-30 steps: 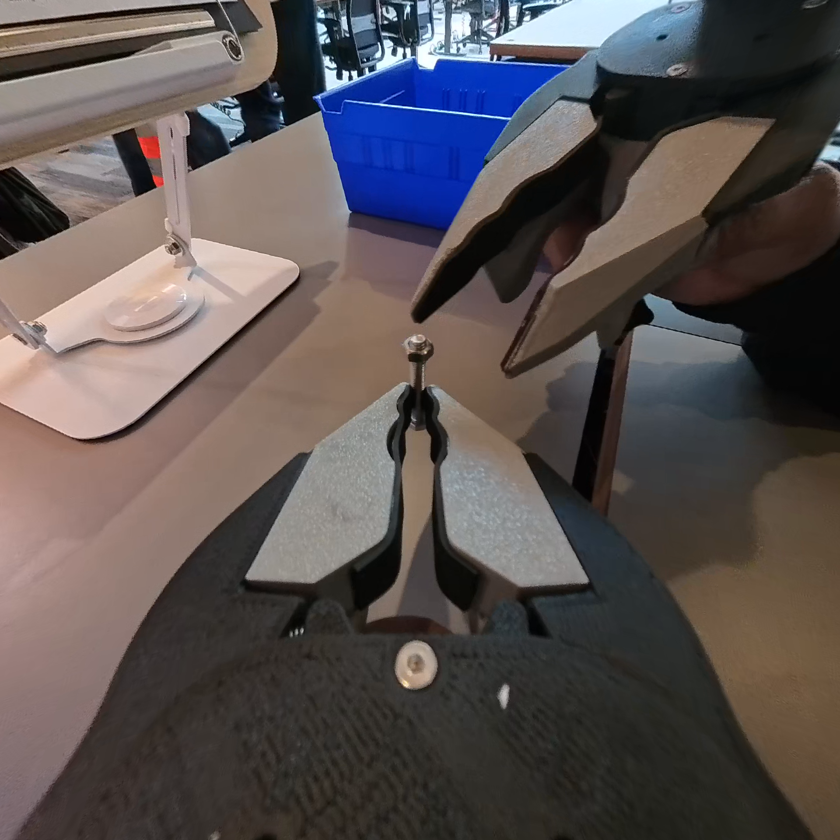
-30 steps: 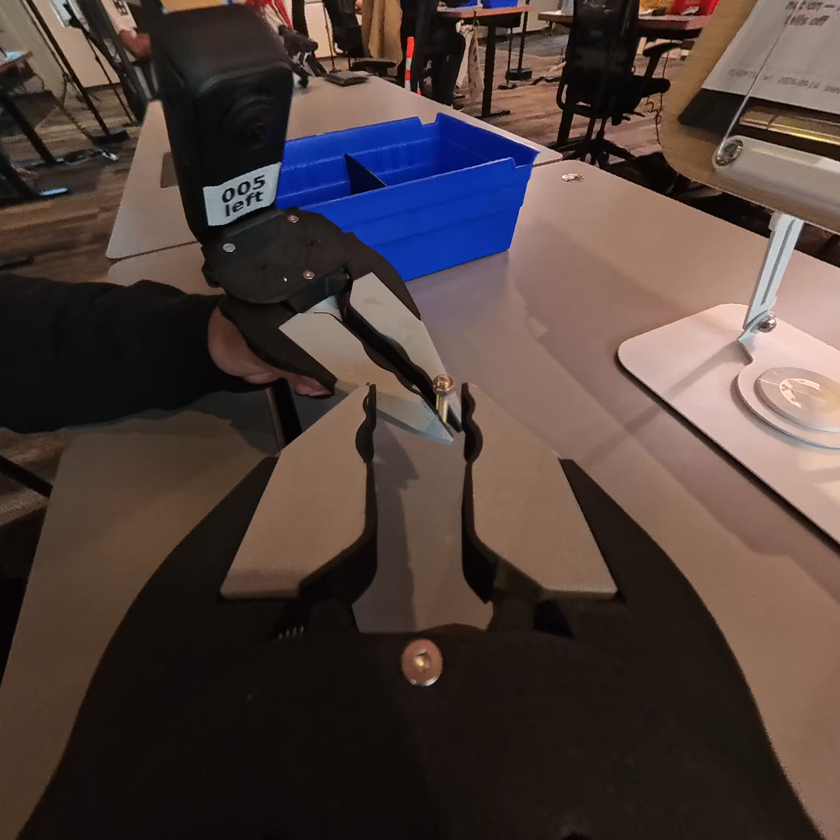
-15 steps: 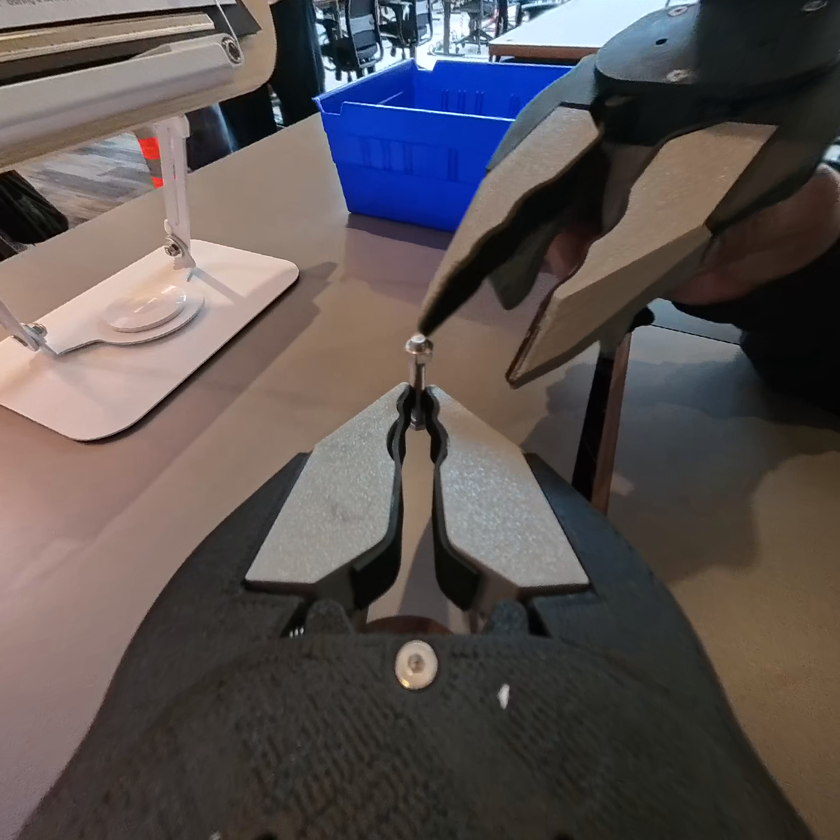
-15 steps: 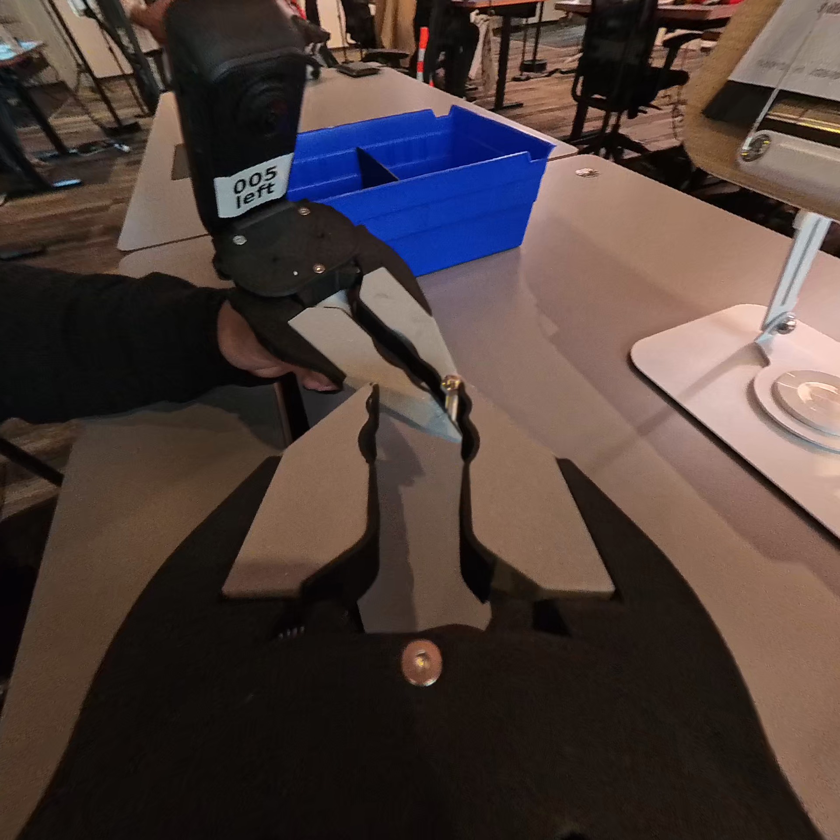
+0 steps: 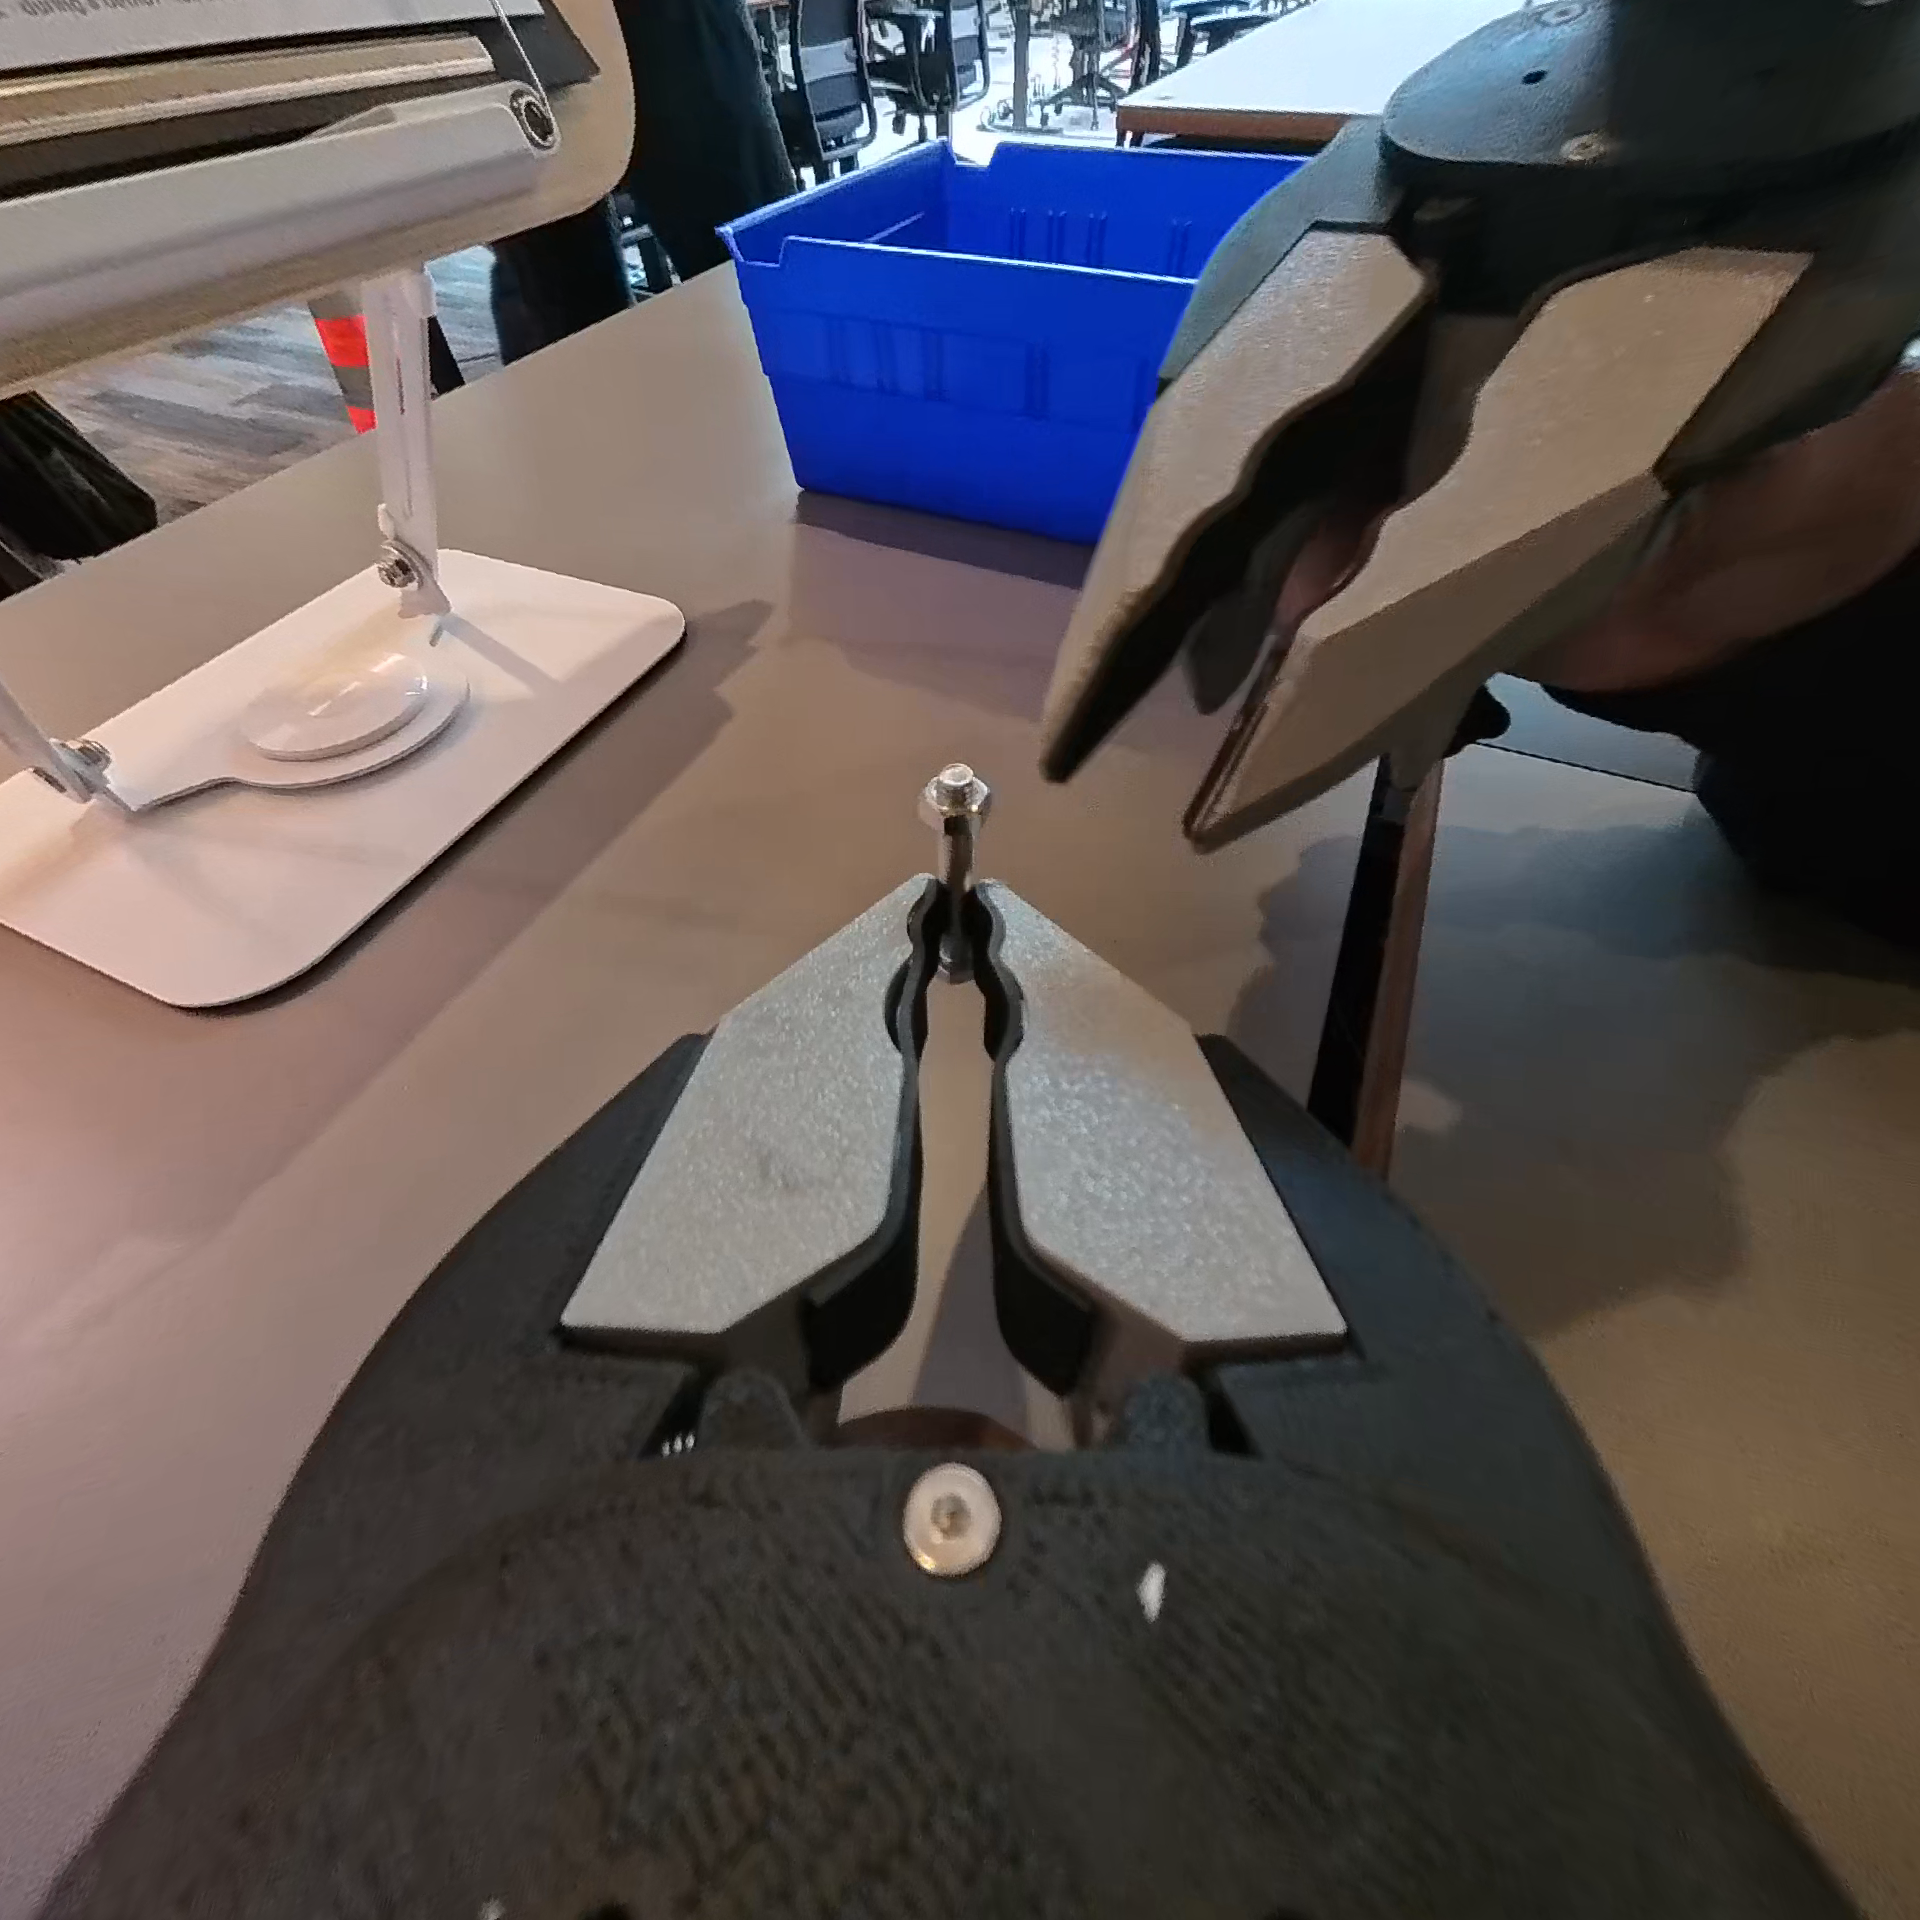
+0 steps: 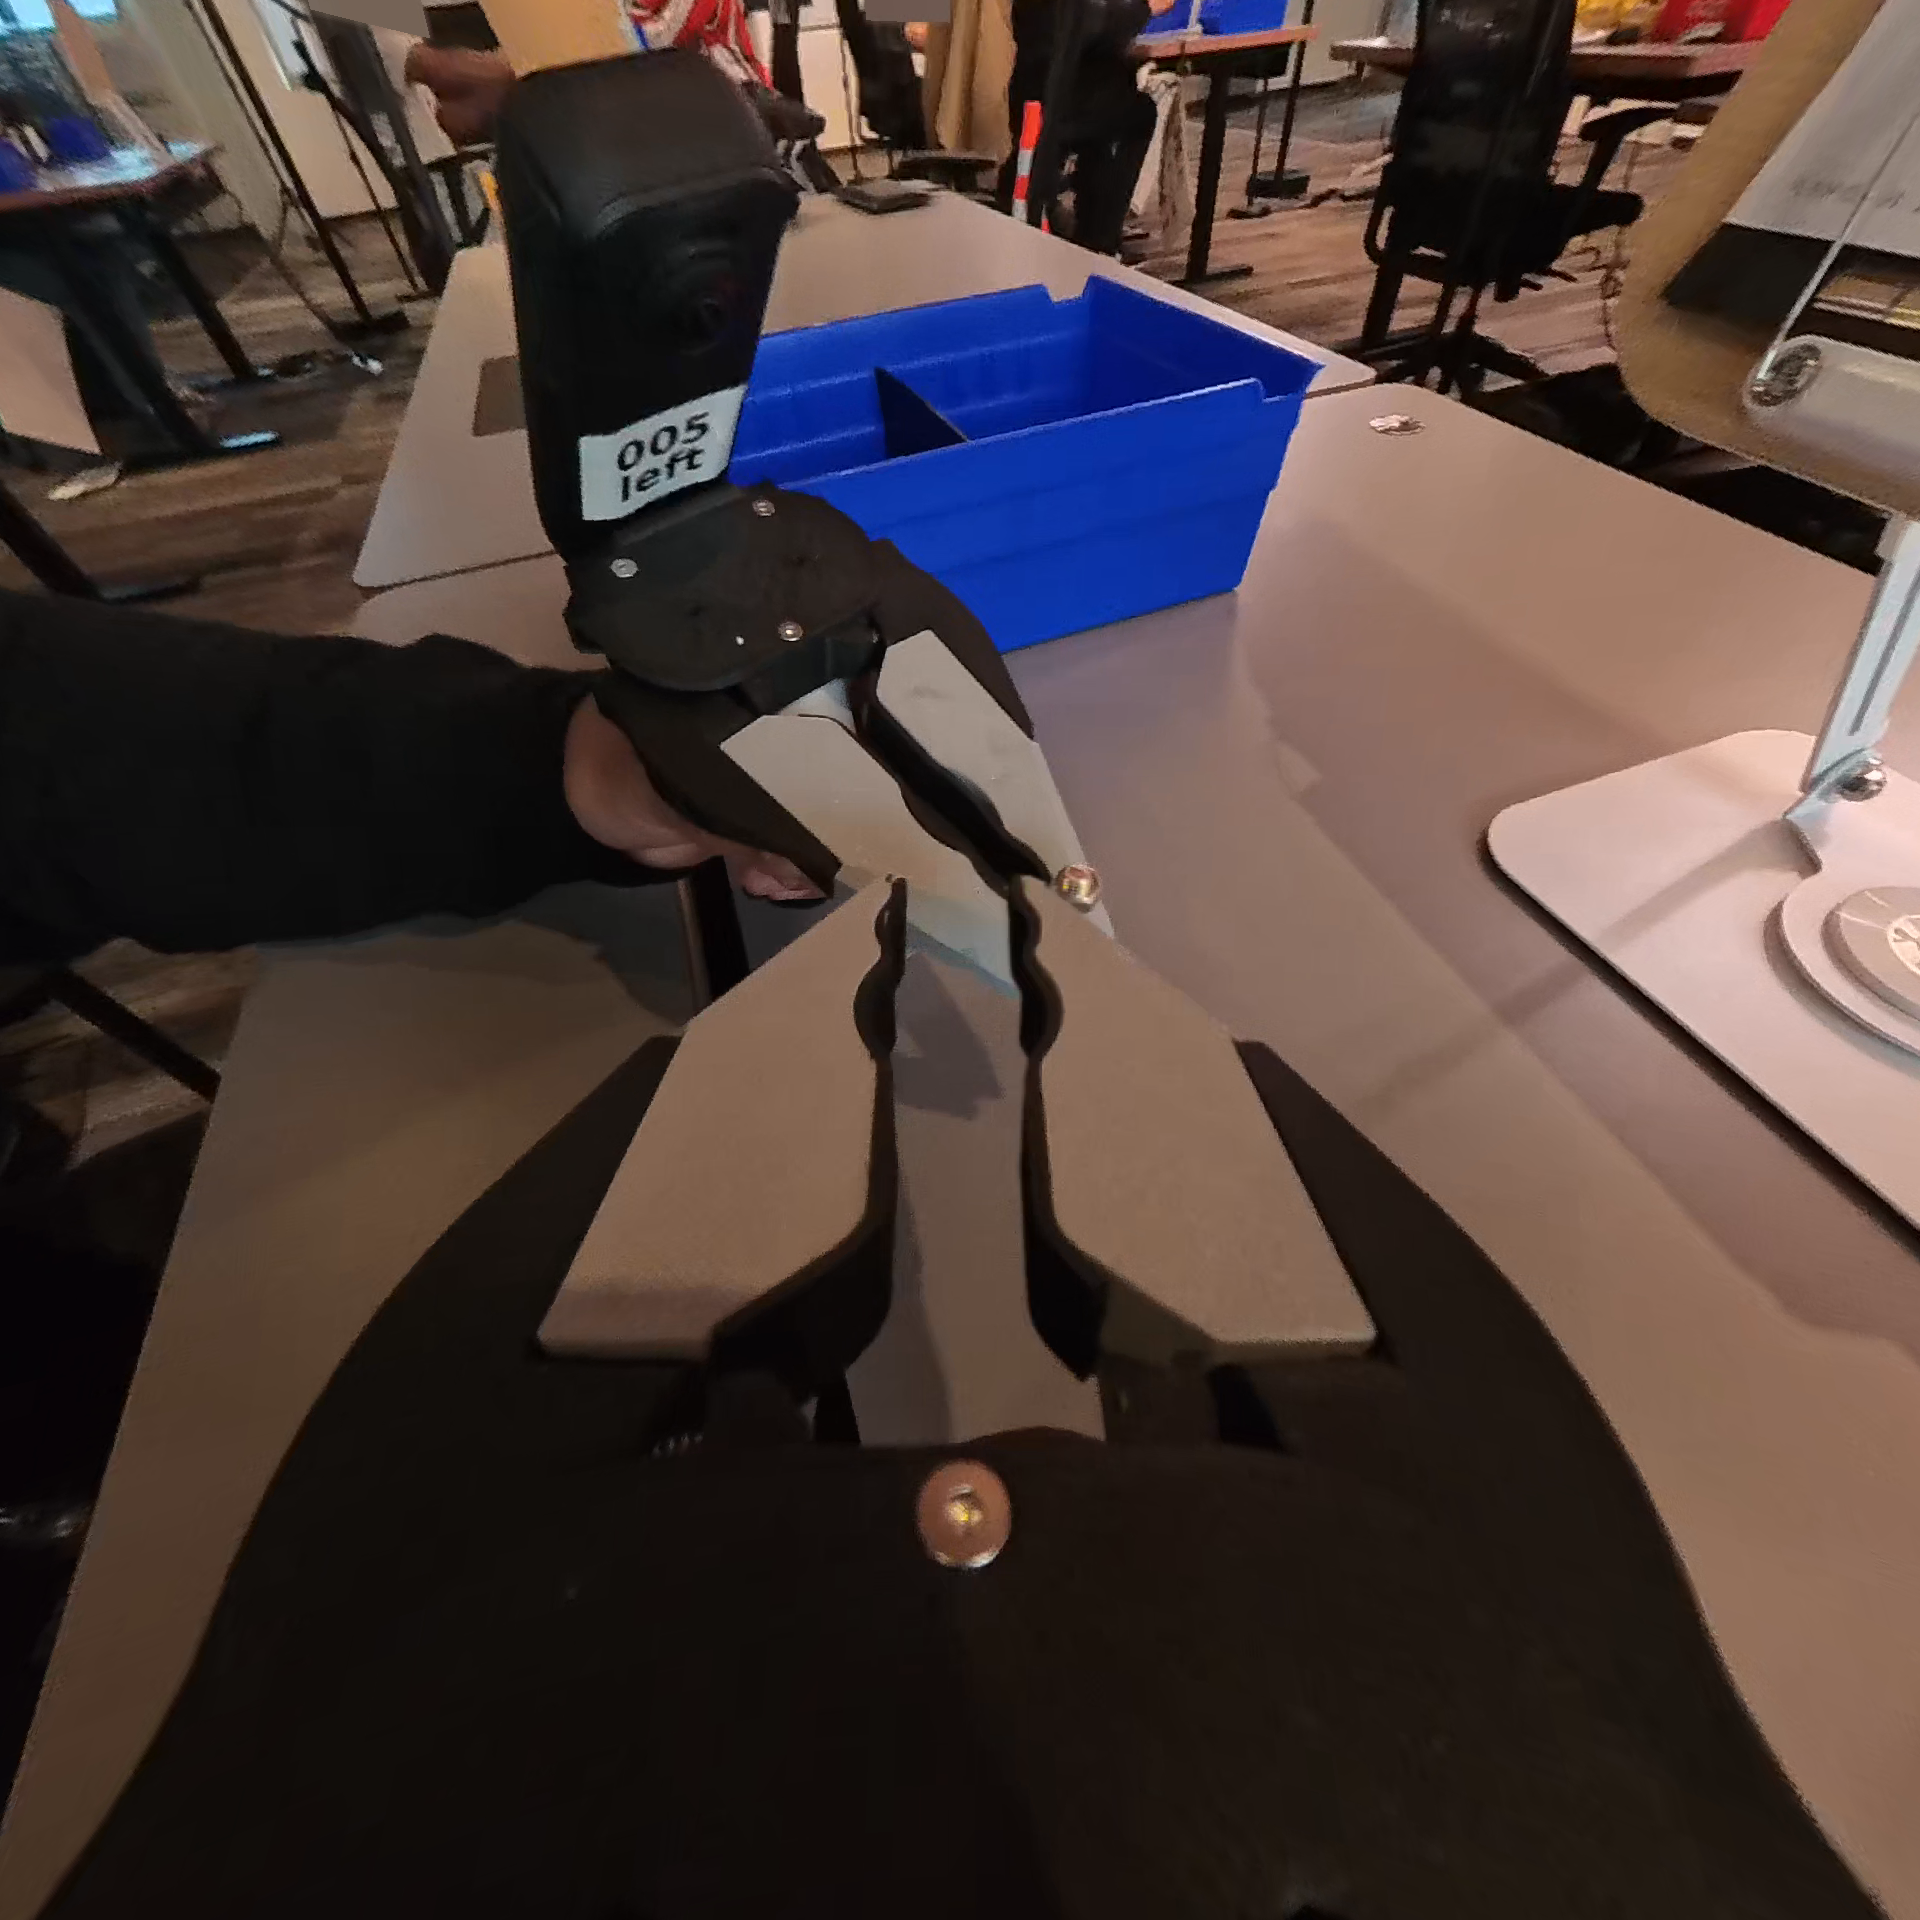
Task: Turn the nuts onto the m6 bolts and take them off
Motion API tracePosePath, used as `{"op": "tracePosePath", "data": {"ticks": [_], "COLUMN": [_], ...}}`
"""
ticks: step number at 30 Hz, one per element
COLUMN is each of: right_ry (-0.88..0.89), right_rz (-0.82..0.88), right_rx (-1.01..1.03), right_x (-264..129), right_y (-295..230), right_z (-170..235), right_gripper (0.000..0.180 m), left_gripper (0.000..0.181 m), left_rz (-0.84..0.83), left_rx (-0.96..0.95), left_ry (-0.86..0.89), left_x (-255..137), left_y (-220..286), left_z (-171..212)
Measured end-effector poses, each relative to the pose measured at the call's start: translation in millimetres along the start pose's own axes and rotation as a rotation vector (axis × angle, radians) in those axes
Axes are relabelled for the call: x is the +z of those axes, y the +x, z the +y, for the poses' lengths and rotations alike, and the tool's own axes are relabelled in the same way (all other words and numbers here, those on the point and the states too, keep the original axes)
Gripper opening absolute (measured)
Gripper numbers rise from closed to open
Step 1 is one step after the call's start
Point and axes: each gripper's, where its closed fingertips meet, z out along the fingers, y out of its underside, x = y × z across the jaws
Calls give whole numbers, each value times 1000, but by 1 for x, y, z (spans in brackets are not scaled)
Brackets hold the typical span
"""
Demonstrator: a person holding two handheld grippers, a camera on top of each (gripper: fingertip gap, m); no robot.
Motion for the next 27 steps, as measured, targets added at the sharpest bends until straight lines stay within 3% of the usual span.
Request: {"op": "tracePosePath", "data": {"ticks": [6, 13, 14, 16, 21, 27], "right_ry": [-18, -34, -40, -29, -17, -23], "right_rz": [71, 38, 36, -22, 27, 52], "right_rx": [13, 7, 4, -6, 17, 24], "right_x": [2, 5, 4, 2, 2, 3], "right_y": [13, 7, 7, -2, 7, 12], "right_z": [5, 8, 8, 7, 5, 7], "right_gripper": [38, 36, 33, 4, 28, 35], "left_gripper": [2, 2, 2, 2, 2, 2], "left_rz": [12, 9, -2, -7, 0, 13], "left_rx": [10, 18, 16, 3, 12, 19], "left_ry": [-5, -5, -8, -8, -5, -3], "left_x": [1, 1, 0, -1, 0, 1], "left_y": [4, 4, 2, -1, 2, 5], "left_z": [1, 0, 0, 1, 0, 0]}}
